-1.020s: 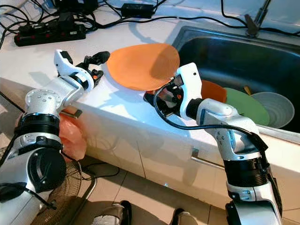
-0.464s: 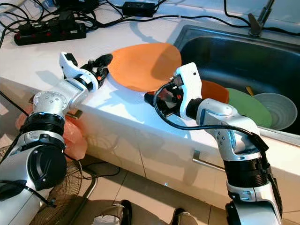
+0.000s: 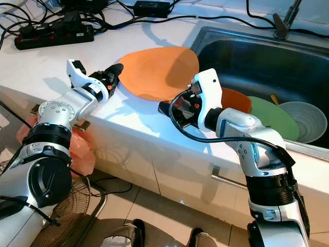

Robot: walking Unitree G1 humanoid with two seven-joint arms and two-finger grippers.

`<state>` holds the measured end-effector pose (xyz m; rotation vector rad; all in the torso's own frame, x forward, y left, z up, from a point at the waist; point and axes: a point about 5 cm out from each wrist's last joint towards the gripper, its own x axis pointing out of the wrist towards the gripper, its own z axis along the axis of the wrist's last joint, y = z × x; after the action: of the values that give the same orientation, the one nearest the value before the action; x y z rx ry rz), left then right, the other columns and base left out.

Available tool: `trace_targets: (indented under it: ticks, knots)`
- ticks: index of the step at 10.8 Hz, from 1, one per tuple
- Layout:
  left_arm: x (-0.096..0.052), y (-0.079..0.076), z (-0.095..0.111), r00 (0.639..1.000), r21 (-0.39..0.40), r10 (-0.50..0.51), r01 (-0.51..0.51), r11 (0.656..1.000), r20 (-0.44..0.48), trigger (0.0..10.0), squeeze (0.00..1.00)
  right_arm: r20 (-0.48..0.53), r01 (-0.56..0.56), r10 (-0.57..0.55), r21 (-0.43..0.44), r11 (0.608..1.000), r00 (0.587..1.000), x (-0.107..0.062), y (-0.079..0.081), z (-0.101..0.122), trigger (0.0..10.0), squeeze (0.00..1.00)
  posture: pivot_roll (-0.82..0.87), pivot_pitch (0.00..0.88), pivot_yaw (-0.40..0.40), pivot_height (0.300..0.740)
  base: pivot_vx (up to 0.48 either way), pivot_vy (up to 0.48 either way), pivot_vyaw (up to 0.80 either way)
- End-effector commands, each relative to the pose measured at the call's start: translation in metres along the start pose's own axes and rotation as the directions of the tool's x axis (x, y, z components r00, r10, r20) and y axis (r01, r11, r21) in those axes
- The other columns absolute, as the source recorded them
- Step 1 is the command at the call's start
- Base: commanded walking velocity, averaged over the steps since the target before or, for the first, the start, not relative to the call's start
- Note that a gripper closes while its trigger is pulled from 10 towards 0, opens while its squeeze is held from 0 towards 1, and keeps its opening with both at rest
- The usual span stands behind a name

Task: Kitchen organization

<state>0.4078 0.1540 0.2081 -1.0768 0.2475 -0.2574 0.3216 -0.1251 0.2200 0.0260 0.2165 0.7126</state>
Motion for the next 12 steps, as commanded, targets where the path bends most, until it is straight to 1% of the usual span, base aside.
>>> trace_targets:
  ticks: [1, 6, 8, 10, 12]
  knots:
    - [-0.003, 0.034, -0.034, 0.981, -0.019, 0.139, -0.142, 0.990, -0.136, 0.0, 0.00, -0.001, -0.003, 0.003, 0.003, 1.000, 1.000, -0.001, 0.001, 0.000, 10.0, 0.00, 0.01, 0.218, 0.061, 0.740, 0.000, 0.000, 0.00]
    - [-0.003, 0.037, -0.032, 0.982, -0.022, 0.139, -0.143, 0.990, -0.125, 0.0, 0.00, 0.000, -0.005, 0.005, 0.002, 1.000, 1.000, -0.001, 0.002, 0.000, 10.0, 0.00, 0.01, 0.217, 0.062, 0.740, 0.000, 0.000, 0.00]
    - [-0.004, 0.035, -0.026, 0.991, -0.028, 0.106, -0.108, 0.994, -0.078, 0.0, 0.00, -0.002, -0.003, 0.003, 0.001, 1.000, 1.000, -0.001, 0.001, -0.001, 10.0, 0.00, 0.01, 0.216, 0.058, 0.740, 0.000, 0.000, 0.00]
    - [-0.005, 0.037, -0.024, 0.995, -0.037, 0.083, -0.085, 0.996, -0.060, 0.0, 0.00, -0.003, -0.002, 0.002, -0.002, 1.000, 1.000, -0.001, 0.000, -0.001, 10.0, 0.00, 0.01, 0.213, 0.055, 0.740, 0.000, 0.000, 0.00]
    - [-0.006, 0.040, -0.024, 0.995, -0.036, 0.089, -0.091, 0.995, -0.054, 0.0, 0.00, -0.004, 0.000, 0.000, -0.004, 1.000, 1.000, -0.001, -0.001, -0.001, 10.0, 0.00, 0.01, 0.211, 0.054, 0.740, 0.000, 0.000, 0.00]
